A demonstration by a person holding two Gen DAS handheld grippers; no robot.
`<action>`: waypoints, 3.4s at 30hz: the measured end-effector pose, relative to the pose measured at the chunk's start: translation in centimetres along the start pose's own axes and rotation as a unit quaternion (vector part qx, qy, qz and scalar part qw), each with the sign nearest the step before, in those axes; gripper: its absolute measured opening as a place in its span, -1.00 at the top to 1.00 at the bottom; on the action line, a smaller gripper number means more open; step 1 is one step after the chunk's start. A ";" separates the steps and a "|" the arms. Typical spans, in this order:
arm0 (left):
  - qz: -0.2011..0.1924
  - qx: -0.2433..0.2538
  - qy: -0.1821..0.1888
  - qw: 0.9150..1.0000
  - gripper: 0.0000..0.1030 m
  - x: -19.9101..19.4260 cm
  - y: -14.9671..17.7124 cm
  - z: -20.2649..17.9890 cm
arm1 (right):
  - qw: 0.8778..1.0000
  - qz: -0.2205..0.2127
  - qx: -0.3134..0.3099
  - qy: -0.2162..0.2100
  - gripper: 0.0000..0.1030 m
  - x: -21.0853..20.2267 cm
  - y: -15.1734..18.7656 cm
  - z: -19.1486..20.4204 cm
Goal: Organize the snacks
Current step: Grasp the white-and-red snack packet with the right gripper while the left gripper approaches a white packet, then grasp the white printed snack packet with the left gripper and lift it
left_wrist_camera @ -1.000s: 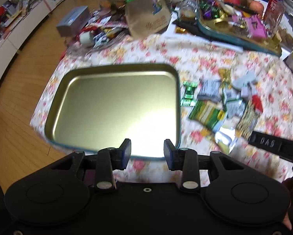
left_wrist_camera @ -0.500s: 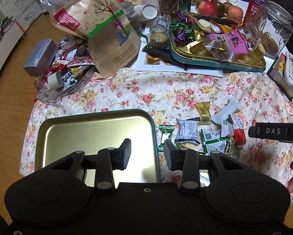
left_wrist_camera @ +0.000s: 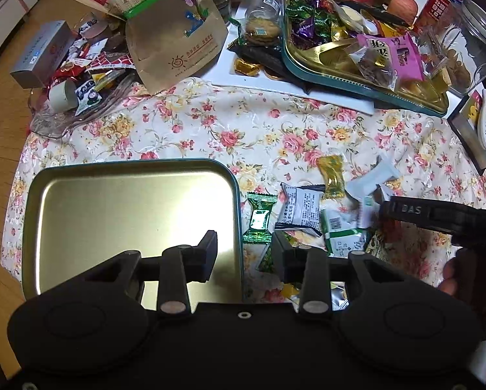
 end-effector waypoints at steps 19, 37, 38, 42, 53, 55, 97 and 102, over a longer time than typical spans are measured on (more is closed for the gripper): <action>0.029 -0.014 0.007 0.999 0.11 1.5 0.4 1.1 | 0.996 0.048 0.066 -0.032 0.28 0.9 -0.1 -0.6; 0.087 0.013 0.053 0.995 0.11 4.6 2.5 -3.7 | 0.997 0.033 0.054 -0.051 0.27 -7.2 -0.2 -1.5; 0.086 0.010 0.055 0.995 0.12 4.6 2.5 -3.9 | 0.996 0.031 0.058 -0.052 0.27 -7.5 -0.4 -1.6; 0.073 0.013 0.059 0.995 0.12 4.7 1.9 -4.8 | 0.995 0.031 0.072 -0.062 0.27 -8.4 -0.7 -1.7; 0.059 0.017 0.073 0.995 0.12 5.6 0.7 -8.1 | 0.995 0.026 0.075 -0.063 0.27 -9.1 -0.1 -2.8; 0.063 0.014 0.068 0.996 0.12 6.0 0.7 -8.5 | 0.995 0.026 0.073 -0.060 0.27 -9.1 0.1 -3.2; 0.094 -0.056 0.072 0.991 0.33 9.7 0.3 -9.6 | 0.989 0.020 0.120 -0.082 0.27 -10.4 -1.3 -4.6; 0.080 -0.050 0.079 0.992 0.33 7.7 -0.3 -8.5 | 0.988 0.017 0.129 -0.085 0.27 -10.7 -1.7 -4.6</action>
Point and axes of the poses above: each gripper's, at about its wrist camera, not at the fingertips, and x roughly the way its jaws point, z to its left, y to its underside, the point moved 7 cm from there along x, roughly the way its jaws point, and after that the axes turned 2 degrees about -x, right-handed, at the moved point
